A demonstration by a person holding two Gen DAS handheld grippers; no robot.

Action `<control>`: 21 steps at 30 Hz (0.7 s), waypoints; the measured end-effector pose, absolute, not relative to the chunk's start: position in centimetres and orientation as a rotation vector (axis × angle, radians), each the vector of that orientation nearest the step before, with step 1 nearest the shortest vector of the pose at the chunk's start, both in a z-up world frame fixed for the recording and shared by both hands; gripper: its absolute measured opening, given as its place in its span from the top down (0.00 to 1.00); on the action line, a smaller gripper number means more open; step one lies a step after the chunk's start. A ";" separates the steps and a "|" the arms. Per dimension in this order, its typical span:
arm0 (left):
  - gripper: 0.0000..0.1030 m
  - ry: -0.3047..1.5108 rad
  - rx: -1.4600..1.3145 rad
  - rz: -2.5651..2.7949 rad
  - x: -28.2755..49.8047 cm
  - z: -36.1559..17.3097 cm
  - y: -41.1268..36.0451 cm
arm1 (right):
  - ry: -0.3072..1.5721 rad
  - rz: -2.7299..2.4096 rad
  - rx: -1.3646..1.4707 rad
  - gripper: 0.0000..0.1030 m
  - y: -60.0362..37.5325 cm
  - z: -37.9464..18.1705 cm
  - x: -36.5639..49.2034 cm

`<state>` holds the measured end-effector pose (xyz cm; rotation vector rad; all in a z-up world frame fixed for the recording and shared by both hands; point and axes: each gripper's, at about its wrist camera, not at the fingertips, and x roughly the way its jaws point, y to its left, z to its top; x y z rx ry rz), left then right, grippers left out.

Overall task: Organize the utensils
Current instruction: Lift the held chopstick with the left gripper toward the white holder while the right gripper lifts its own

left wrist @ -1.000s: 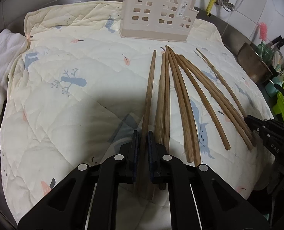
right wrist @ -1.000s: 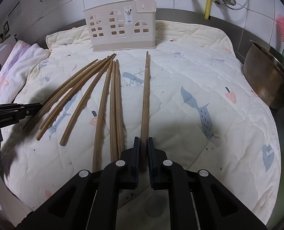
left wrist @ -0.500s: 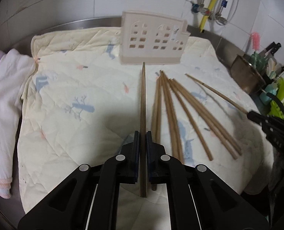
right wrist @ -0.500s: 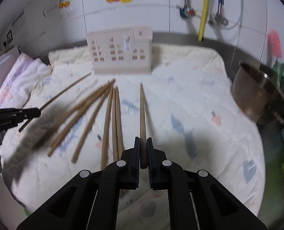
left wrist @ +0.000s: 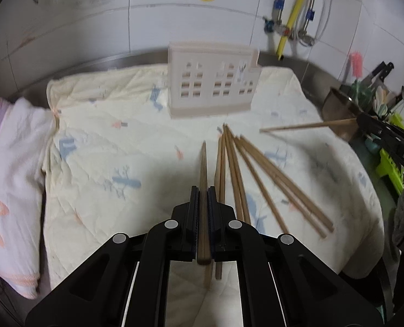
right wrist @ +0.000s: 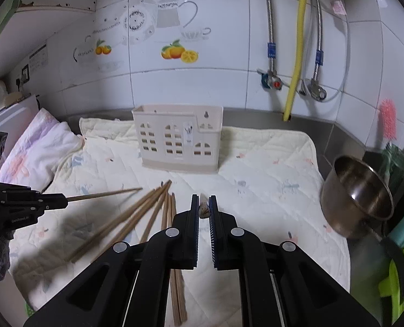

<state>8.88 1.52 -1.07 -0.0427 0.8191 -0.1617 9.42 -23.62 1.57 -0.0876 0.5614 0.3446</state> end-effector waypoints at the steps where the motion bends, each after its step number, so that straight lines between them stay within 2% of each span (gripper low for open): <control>1: 0.95 0.808 -0.036 -0.164 9.0 -0.5 1.4 | 0.555 0.349 -0.093 0.93 -23.6 2.1 9.7; 11: 0.95 0.741 0.048 -0.155 12.4 4.5 0.2 | 0.538 0.409 -0.148 0.93 -23.0 9.3 15.2; 21: 0.95 0.581 0.126 -0.155 14.7 14.0 -1.4 | 0.507 0.428 -0.164 0.93 -21.8 16.2 19.8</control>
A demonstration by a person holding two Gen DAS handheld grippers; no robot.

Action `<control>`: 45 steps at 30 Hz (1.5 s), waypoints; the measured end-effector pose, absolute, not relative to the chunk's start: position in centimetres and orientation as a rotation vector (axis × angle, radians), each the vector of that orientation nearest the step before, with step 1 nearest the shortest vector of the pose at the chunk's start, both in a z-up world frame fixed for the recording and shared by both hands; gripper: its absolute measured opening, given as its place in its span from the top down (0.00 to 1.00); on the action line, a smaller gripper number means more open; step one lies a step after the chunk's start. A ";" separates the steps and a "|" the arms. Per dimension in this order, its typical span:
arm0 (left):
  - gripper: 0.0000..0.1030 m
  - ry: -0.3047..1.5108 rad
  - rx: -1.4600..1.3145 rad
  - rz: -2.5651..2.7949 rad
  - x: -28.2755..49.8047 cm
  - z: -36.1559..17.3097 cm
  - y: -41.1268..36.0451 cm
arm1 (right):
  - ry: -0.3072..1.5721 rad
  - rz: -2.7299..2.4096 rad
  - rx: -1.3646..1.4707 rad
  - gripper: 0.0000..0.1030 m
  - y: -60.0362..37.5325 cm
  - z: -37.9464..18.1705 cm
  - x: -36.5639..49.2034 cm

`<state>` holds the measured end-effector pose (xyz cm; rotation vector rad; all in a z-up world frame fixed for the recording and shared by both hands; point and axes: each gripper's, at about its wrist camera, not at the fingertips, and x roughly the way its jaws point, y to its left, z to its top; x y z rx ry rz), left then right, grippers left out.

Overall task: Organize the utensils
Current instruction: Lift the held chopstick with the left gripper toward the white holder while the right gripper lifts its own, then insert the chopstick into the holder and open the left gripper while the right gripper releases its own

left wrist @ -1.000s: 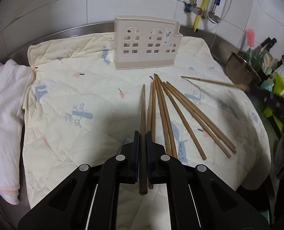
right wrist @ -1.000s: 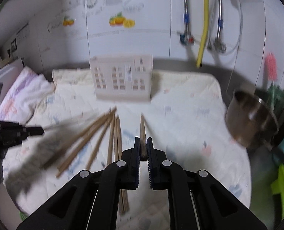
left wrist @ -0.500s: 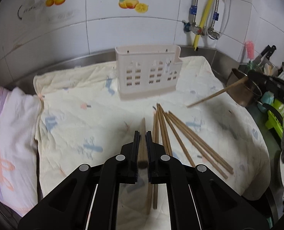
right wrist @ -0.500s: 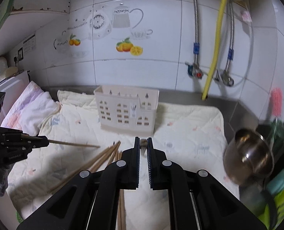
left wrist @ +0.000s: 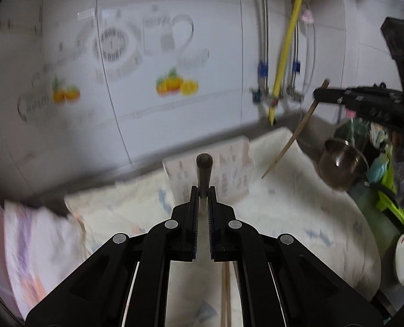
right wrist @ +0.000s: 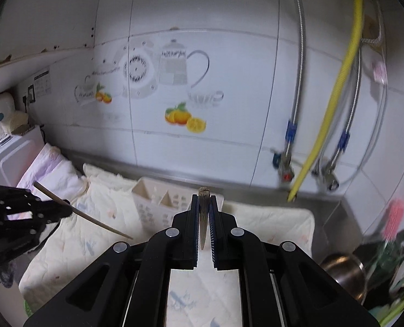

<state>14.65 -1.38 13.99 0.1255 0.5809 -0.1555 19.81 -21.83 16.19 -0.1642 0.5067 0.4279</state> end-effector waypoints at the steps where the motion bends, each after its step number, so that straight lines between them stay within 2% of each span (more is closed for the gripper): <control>1: 0.95 0.560 0.130 -0.151 14.9 15.0 -1.4 | 0.501 0.425 -0.170 0.93 -21.6 16.7 20.2; 4: 0.95 0.501 0.149 -0.113 16.0 17.4 -1.5 | 0.491 0.417 -0.184 0.93 -20.9 17.5 21.1; 8: 0.95 0.483 0.145 -0.070 18.4 18.2 -1.0 | 0.487 0.413 -0.187 0.93 -20.1 17.5 22.5; 17: 0.95 0.601 0.064 -0.056 24.2 14.2 0.8 | 0.562 0.396 -0.156 0.93 -19.0 14.8 26.5; 24: 0.94 0.678 0.000 -0.077 25.8 11.2 2.1 | 0.614 0.383 -0.153 0.93 -18.7 12.0 28.4; 33: 0.91 0.667 0.000 -0.083 25.7 11.2 2.2 | 0.618 0.374 -0.129 0.91 -18.9 11.5 28.8; 38: 0.70 0.628 -0.003 -0.071 24.1 12.3 2.4 | 0.582 0.362 -0.136 0.82 -19.3 12.5 27.7; 45: 0.58 0.589 -0.009 -0.061 20.0 12.7 2.7 | 0.505 0.374 -0.130 0.69 -20.2 13.4 22.8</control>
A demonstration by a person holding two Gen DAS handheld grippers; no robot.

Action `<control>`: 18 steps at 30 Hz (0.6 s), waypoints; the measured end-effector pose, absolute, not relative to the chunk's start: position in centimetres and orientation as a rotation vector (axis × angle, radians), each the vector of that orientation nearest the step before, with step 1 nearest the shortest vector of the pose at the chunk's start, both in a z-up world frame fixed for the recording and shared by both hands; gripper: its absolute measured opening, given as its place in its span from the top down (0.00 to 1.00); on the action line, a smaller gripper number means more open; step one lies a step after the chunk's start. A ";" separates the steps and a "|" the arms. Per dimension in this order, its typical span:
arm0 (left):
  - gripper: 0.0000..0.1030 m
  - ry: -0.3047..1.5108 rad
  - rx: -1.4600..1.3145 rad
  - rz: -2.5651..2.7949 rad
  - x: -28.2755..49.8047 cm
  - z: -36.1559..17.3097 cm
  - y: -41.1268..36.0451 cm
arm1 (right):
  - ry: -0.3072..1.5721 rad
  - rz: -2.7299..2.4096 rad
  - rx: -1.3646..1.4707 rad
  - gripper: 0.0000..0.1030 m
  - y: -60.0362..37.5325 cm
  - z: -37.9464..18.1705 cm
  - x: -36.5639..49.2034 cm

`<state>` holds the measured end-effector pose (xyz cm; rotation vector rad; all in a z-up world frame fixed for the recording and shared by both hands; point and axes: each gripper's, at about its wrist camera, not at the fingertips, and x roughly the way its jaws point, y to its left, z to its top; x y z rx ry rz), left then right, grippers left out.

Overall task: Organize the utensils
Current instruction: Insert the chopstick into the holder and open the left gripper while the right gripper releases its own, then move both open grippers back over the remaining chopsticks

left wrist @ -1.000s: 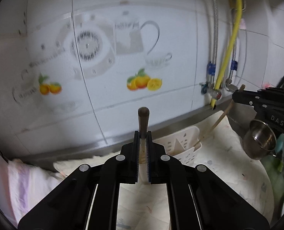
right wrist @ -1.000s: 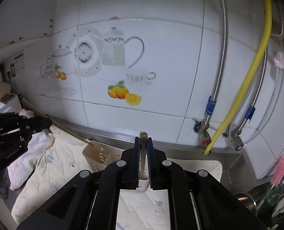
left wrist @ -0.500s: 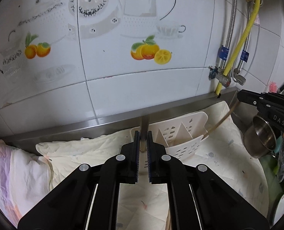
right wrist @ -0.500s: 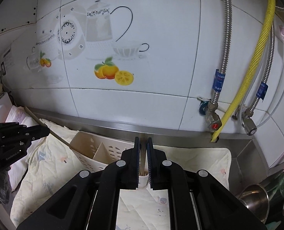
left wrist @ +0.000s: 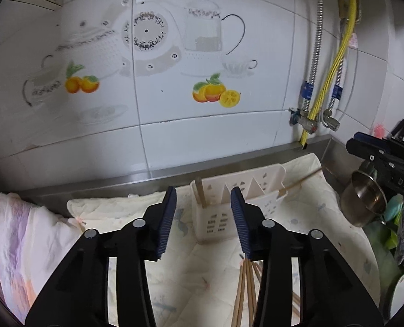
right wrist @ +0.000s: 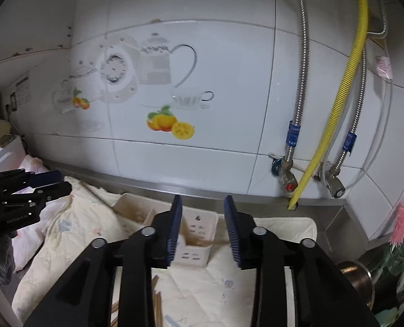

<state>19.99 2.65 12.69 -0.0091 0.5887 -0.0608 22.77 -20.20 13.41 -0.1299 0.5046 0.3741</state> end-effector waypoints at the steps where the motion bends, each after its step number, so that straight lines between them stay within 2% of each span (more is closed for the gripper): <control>1: 0.56 0.586 -0.008 -0.061 19.3 12.5 2.6 | 0.502 0.381 -0.132 0.69 -20.2 13.2 22.0; 2: 0.51 0.584 -0.009 -0.059 18.6 12.3 2.6 | 0.498 0.384 -0.134 0.69 -20.2 12.9 21.3; 4: 0.49 0.581 -0.019 -0.060 17.1 11.8 2.7 | 0.492 0.389 -0.142 0.69 -20.2 12.1 19.4; 8: 0.48 0.585 -0.027 -0.079 14.2 10.2 2.7 | 0.501 0.400 -0.147 0.68 -20.2 9.6 16.3; 18: 0.48 0.622 -0.035 -0.087 9.1 5.1 2.8 | 0.674 0.427 -0.134 0.70 -21.3 -1.1 10.4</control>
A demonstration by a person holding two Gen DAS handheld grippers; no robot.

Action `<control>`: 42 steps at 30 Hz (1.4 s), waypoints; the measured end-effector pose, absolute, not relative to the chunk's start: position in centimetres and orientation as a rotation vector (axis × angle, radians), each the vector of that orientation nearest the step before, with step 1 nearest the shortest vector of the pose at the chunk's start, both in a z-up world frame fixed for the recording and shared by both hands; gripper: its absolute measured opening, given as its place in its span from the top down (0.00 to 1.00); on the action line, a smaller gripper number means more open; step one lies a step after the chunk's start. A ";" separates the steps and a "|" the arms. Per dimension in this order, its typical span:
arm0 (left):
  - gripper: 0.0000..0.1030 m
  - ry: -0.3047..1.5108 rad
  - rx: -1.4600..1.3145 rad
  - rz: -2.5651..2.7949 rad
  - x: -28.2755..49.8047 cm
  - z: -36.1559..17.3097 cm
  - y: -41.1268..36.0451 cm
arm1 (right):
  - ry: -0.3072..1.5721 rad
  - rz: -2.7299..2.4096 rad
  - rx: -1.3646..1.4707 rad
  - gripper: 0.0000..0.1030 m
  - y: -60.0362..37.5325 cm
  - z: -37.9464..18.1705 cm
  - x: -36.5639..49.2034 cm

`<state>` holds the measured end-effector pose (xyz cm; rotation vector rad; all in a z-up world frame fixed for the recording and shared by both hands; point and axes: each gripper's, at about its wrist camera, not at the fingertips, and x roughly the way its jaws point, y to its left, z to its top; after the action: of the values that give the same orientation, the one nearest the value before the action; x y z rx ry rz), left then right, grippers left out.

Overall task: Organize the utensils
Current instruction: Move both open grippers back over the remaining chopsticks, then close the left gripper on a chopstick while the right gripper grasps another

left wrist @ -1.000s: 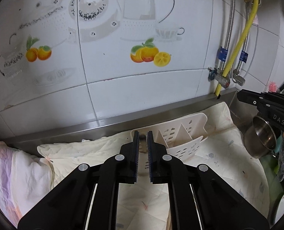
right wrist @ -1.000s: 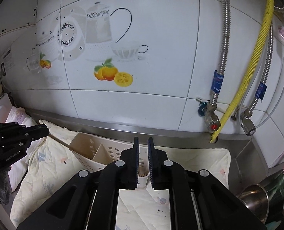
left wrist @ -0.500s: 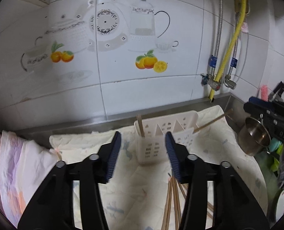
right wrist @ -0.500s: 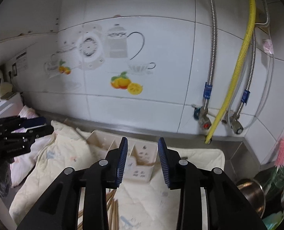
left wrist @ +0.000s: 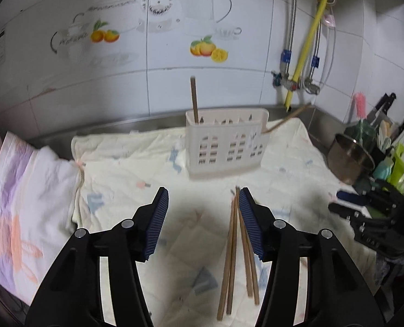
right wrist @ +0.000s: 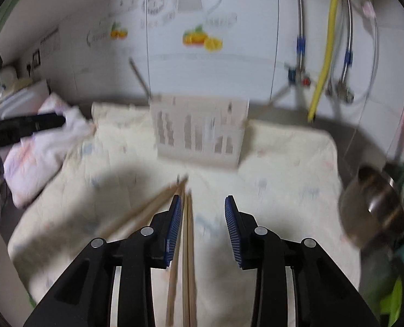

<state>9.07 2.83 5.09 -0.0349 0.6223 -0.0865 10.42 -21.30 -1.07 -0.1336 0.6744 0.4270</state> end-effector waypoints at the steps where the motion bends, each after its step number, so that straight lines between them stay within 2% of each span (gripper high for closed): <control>1: 0.48 0.627 -0.037 -0.088 8.6 4.6 2.8 | 0.694 0.432 -0.135 0.71 -21.4 -1.9 10.1; 10: 0.48 0.669 -0.038 -0.060 5.8 1.1 3.0 | 0.853 0.440 -0.150 0.81 -22.5 -8.9 8.2; 23: 0.48 0.738 -0.088 -0.028 4.8 -2.2 4.6 | 0.892 0.461 -0.176 0.89 -21.9 -10.7 8.3; 39: 0.48 0.821 -0.076 -0.087 4.8 -5.3 3.3 | 0.896 0.468 -0.204 0.91 -21.6 -11.5 8.3; 42: 0.57 0.848 -0.075 -0.115 5.1 -6.2 2.6 | 0.893 0.463 -0.197 0.93 -21.8 -11.5 8.2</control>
<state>5.13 2.61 -6.21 -0.0754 0.8481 -0.1145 8.20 -21.81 -11.48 -0.1969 0.8934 0.4626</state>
